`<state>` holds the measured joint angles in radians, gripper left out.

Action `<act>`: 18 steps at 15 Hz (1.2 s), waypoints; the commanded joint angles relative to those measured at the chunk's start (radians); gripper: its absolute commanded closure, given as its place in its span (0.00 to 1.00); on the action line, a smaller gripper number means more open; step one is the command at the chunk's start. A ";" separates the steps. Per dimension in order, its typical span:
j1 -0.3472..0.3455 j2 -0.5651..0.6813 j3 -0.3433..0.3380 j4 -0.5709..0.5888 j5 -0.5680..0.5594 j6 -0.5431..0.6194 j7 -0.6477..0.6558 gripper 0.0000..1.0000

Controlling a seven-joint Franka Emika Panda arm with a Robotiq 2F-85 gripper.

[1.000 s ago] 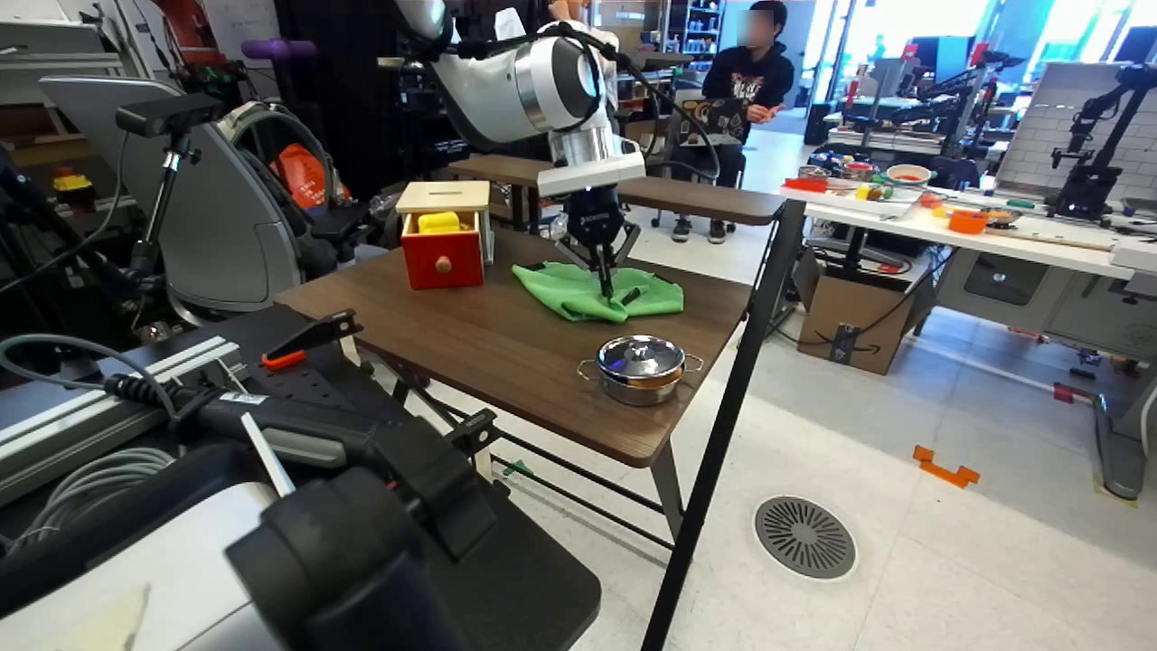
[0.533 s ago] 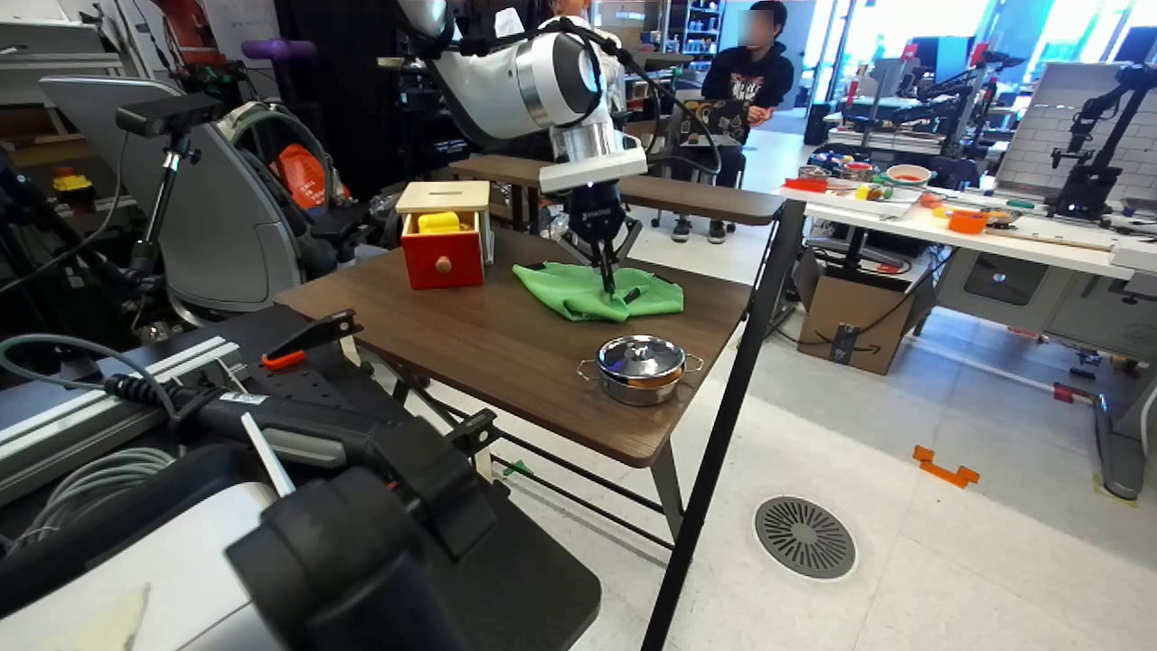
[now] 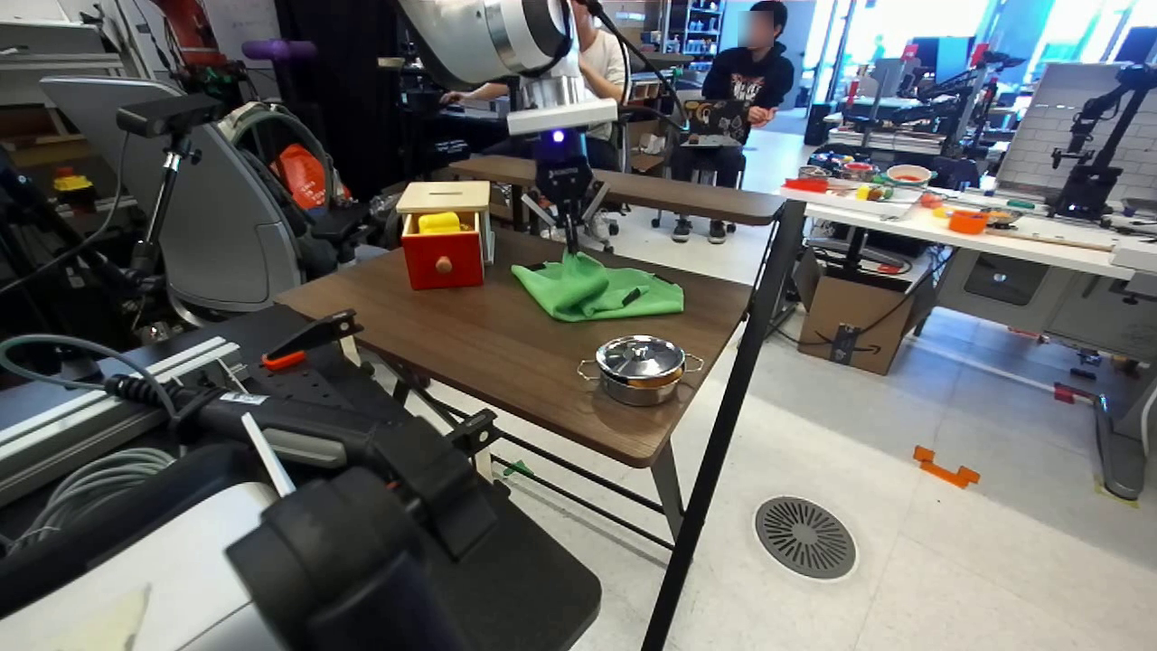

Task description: Unfold the green cloth

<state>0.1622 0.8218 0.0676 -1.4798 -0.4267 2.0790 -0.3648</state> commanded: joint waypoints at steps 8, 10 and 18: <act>-0.034 -0.153 0.136 -0.170 0.161 -0.202 -0.240 0.99; -0.037 -0.144 0.140 -0.185 0.177 -0.220 -0.275 0.99; -0.031 -0.106 0.142 -0.244 0.170 -0.318 -0.401 0.99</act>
<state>0.1401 0.7080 0.1991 -1.7128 -0.2653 1.8157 -0.7155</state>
